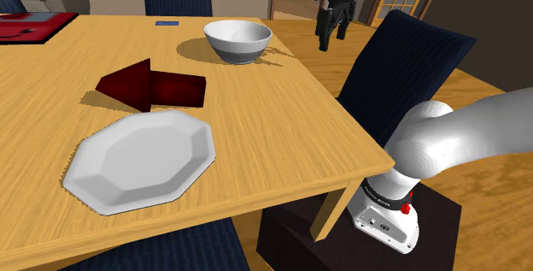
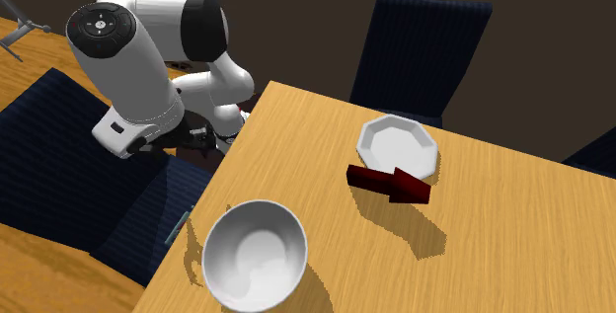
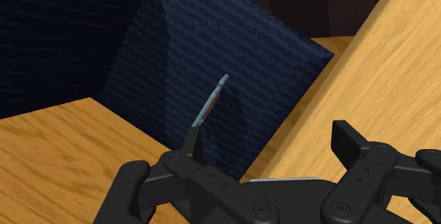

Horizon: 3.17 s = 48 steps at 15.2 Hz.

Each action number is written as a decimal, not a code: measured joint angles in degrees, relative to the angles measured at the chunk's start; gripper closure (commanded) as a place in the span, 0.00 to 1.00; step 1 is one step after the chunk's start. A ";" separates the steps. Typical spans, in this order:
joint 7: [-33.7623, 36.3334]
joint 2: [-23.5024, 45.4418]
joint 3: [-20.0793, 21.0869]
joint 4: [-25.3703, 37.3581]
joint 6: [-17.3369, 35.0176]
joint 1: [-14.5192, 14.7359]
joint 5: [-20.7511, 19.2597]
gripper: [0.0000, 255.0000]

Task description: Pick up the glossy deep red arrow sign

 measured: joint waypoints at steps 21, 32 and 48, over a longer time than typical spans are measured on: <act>-1.10 23.03 11.49 17.58 10.47 11.07 9.09 0.00; -1.02 37.20 18.96 33.20 12.40 16.68 9.11 0.00; -1.13 43.93 22.72 36.00 18.02 20.07 7.69 1.00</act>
